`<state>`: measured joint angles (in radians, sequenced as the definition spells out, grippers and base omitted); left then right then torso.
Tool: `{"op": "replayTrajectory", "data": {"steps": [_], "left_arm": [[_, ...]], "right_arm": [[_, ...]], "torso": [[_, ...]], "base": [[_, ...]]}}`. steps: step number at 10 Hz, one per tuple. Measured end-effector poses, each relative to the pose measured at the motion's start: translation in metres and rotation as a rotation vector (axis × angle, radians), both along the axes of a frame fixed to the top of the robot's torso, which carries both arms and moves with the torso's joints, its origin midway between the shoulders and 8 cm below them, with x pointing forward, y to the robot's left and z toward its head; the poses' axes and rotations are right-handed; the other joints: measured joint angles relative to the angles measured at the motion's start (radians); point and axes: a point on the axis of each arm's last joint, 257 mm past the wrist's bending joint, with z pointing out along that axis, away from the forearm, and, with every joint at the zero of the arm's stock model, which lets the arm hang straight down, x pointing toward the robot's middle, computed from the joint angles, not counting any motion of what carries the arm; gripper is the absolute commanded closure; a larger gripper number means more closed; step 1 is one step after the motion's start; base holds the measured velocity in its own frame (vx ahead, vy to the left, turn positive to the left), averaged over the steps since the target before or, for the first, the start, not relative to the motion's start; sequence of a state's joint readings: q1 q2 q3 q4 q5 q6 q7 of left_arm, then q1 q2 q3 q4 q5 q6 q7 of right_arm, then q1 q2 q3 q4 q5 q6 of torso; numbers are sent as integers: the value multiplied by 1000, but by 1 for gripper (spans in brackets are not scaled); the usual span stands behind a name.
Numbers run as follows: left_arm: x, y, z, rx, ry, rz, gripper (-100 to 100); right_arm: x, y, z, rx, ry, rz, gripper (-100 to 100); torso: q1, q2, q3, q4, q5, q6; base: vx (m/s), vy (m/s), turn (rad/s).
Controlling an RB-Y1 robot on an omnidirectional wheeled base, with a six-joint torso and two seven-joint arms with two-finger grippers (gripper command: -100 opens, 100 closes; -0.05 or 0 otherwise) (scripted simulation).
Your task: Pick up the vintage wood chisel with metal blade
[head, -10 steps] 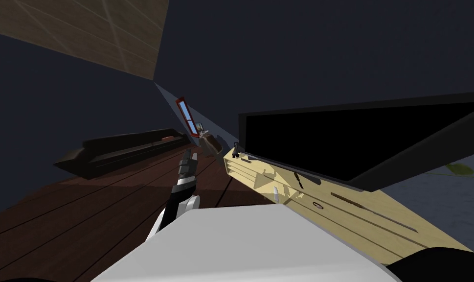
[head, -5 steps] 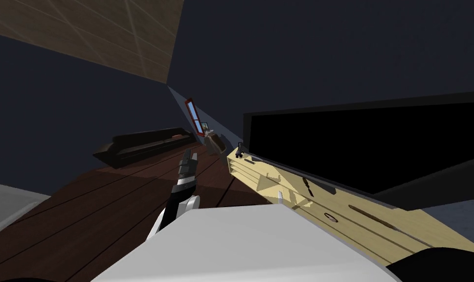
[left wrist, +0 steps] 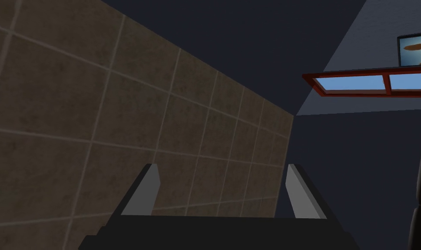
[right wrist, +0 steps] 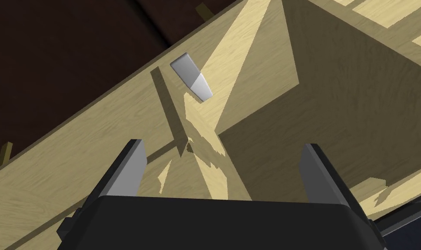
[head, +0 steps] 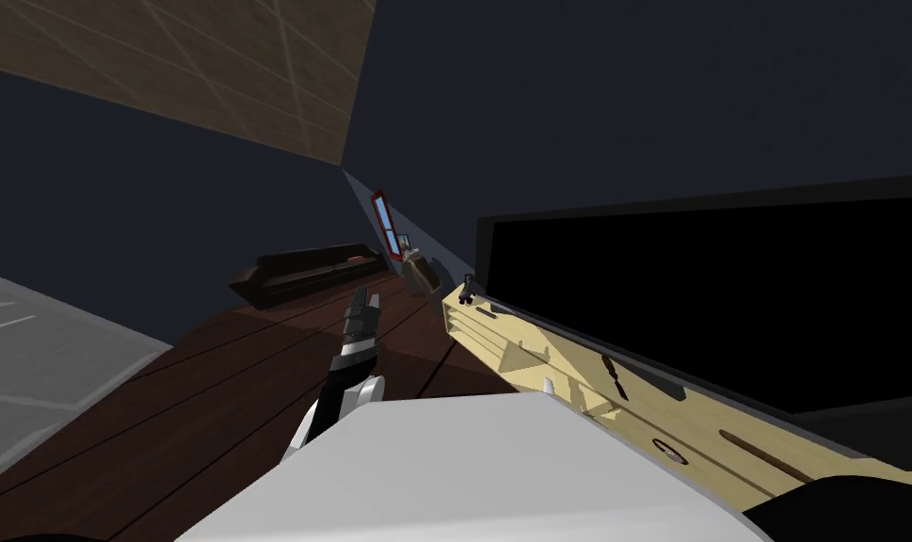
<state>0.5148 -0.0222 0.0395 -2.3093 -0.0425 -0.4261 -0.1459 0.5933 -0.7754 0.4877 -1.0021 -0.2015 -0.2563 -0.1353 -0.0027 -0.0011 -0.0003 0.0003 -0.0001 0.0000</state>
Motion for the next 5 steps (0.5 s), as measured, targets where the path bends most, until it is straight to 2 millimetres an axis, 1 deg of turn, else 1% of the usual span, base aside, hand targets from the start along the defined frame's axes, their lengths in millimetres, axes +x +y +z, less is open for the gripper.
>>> {"op": "replayTrajectory", "data": {"steps": [1, 2, 3, 4, 5], "left_arm": [[0, 0, 0, 0, 0, 0, 0], [0, 0, 0, 0, 0, 0, 0], [0, 0, 0, 0, 0, 0, 0], [0, 0, 0, 0, 0, 0, 0], [0, 0, 0, 0, 0, 0, 0]], "right_arm": [[-12, -11, -3, -21, 30, -6, -100], [-24, -35, 1, -52, 68, -5, -100], [-34, -44, 3, -68, 90, -15, -100], [-39, -47, 1, -76, 102, -17, -100], [-52, -58, 1, -99, 131, -18, -100]], "torso": [[0, 0, 0, 0, 0, 1], [-1, -1, 0, 0, 0, 0], [-1, 0, 0, 0, 0, 1], [0, 1, 0, 0, 0, 1], [0, 0, 0, 0, 0, 0]], "base": [[37, -24, 220], [36, -34, 100], [17, -15, -28], [28, -16, 197], [55, -44, 321]]}}
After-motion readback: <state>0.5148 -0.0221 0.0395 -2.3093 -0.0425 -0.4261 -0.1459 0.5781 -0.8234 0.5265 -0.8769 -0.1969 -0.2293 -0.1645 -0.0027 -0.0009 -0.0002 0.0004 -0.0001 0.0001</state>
